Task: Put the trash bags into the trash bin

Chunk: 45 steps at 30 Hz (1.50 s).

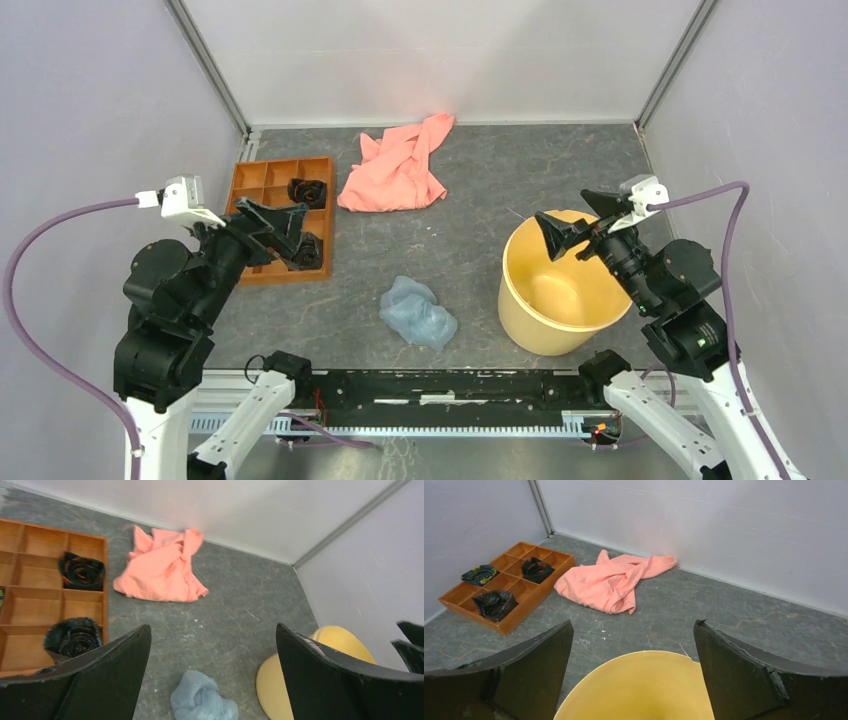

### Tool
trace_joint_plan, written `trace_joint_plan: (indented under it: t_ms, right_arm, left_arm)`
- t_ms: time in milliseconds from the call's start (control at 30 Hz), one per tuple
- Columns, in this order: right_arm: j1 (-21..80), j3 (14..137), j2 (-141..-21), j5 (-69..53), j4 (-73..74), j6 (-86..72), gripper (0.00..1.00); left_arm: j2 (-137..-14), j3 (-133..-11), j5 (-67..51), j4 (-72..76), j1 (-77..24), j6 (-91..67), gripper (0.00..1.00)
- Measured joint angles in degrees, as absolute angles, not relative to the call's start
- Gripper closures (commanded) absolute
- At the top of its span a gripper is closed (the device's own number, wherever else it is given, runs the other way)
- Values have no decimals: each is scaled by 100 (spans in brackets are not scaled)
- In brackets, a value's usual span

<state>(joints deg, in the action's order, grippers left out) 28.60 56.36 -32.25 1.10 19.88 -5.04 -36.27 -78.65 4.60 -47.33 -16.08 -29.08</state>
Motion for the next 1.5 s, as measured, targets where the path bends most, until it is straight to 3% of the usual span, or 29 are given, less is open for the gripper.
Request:
trace_joint_plan:
  t_ms: [333, 500, 700, 833, 967, 1167, 1500]
  right_arm:
    - [2939, 5636, -4298, -1031, 1546, -827, 2]
    - [4080, 5686, -5026, -915, 1428, -880, 2]
    - [6394, 6073, -6047, 51, 1422, -611, 2]
    - [7199, 6027, -6545, 622, 1470, -495, 2]
    - [7258, 5465, -6635, 1323, 1592, -493, 2]
    - [7242, 5039, -6895, 2539, 2244, -565, 3]
    - [7236, 4659, -7218, 3988, 2908, -792, 2]
  left_arm:
    - [-3763, -7334, -633, -4471, -1573, -2908, 0]
    - [-3844, -6801, -1081, -4386, -1570, -2915, 0]
    - [-4082, -6001, -1719, -4189, -1553, -3083, 0]
    - [-4091, -5168, -2156, -3913, -1549, -3330, 5]
    - [-4097, -4440, -2342, -3693, -1553, -3522, 8]
    - [-4152, -3597, -2399, -3229, -1833, -3804, 5]
    - [-4943, -3203, -1809, -2464, -3299, -4261, 15]
